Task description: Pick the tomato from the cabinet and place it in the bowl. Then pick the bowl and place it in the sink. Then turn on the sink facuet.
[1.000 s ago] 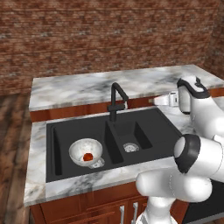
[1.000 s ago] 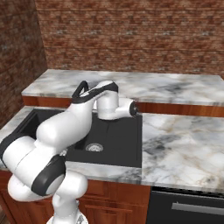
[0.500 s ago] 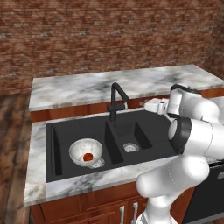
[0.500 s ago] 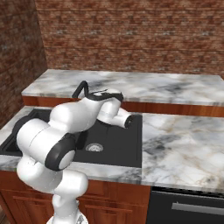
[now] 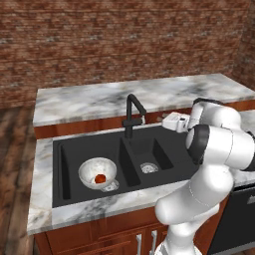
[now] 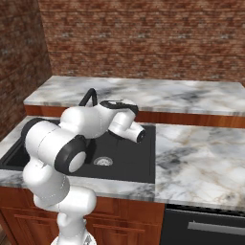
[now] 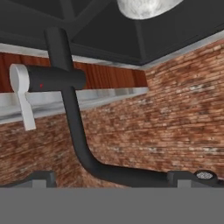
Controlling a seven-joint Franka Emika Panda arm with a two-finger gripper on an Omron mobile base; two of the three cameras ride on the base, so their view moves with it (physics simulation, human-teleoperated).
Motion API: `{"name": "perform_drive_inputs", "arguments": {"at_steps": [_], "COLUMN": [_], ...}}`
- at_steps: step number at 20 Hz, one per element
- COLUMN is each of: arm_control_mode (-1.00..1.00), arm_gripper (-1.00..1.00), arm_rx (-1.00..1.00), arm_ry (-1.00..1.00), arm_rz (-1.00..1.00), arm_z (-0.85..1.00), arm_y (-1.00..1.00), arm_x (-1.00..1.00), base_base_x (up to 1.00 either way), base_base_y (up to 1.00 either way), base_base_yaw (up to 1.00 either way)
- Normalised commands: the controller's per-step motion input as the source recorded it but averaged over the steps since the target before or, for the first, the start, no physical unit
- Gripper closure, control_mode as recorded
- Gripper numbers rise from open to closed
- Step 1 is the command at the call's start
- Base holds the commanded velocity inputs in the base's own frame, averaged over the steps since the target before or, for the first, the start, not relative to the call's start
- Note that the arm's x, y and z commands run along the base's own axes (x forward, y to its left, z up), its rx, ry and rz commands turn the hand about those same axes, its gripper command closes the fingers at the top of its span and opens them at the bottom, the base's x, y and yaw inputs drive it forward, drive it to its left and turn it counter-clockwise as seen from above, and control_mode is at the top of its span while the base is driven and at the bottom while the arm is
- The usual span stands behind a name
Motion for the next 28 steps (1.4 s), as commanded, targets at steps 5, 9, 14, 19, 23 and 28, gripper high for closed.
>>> {"name": "perform_drive_inputs", "arguments": {"at_steps": [5,9,14,19,23,28], "arm_control_mode": [-1.00,-1.00,-1.00,-1.00,-1.00,-1.00], "arm_gripper": [-1.00,-1.00,-1.00,-1.00,-1.00,-1.00], "arm_rx": [0.00,-0.01,0.00,0.00,0.00,0.00], "arm_ry": [0.03,0.01,0.00,0.00,0.00,0.00], "arm_rz": [0.00,0.00,0.00,0.00,0.00,0.00], "arm_z": [0.00,0.00,-0.10,-0.23,-0.17,-0.03], "arm_y": [0.04,0.29,0.24,0.08,0.00,0.00], "arm_x": [0.15,0.24,0.24,0.26,0.43,0.46], "base_base_x": [0.00,0.00,0.00,0.00,0.00,0.00], "base_base_y": [0.00,0.00,0.00,0.00,0.00,0.00], "base_base_yaw": [0.00,0.00,0.00,0.00,0.00,0.00]}}
